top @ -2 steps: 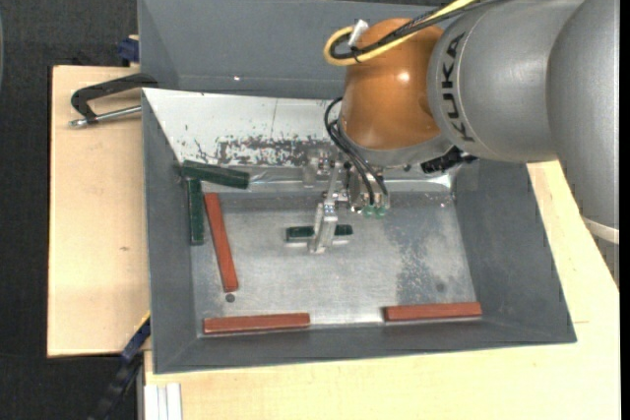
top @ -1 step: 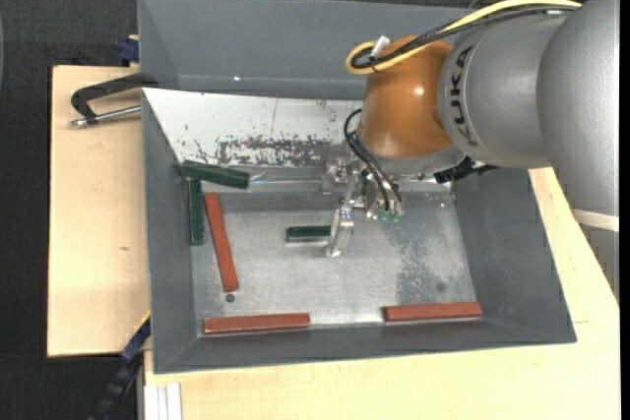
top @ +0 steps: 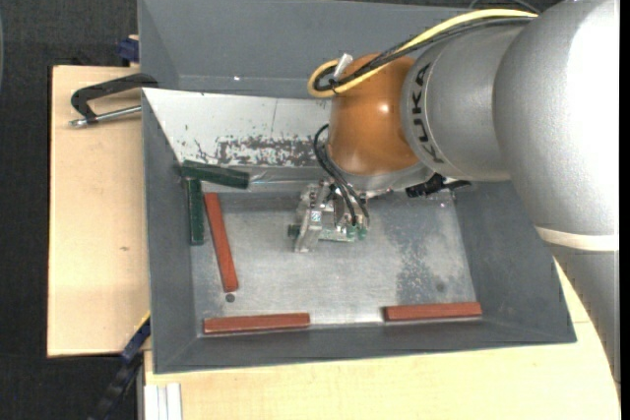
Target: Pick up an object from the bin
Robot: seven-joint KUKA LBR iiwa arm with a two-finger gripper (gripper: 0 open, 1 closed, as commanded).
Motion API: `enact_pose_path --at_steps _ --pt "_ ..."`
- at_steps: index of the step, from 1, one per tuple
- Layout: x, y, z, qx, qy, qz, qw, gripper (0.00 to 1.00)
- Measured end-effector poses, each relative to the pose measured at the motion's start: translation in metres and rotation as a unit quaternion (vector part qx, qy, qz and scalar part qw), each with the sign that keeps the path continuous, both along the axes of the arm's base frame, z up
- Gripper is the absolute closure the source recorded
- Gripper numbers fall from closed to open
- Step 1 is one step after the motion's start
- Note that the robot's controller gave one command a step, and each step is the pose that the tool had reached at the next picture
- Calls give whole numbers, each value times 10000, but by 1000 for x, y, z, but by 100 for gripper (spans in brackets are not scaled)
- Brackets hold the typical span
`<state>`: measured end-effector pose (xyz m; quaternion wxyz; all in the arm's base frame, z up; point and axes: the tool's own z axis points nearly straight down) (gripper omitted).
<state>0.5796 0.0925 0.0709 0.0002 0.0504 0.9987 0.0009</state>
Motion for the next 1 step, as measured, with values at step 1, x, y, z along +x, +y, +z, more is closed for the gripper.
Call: enact_pose_path --at_steps 1 --pt "0 0 0 0 0 0 10000 100"
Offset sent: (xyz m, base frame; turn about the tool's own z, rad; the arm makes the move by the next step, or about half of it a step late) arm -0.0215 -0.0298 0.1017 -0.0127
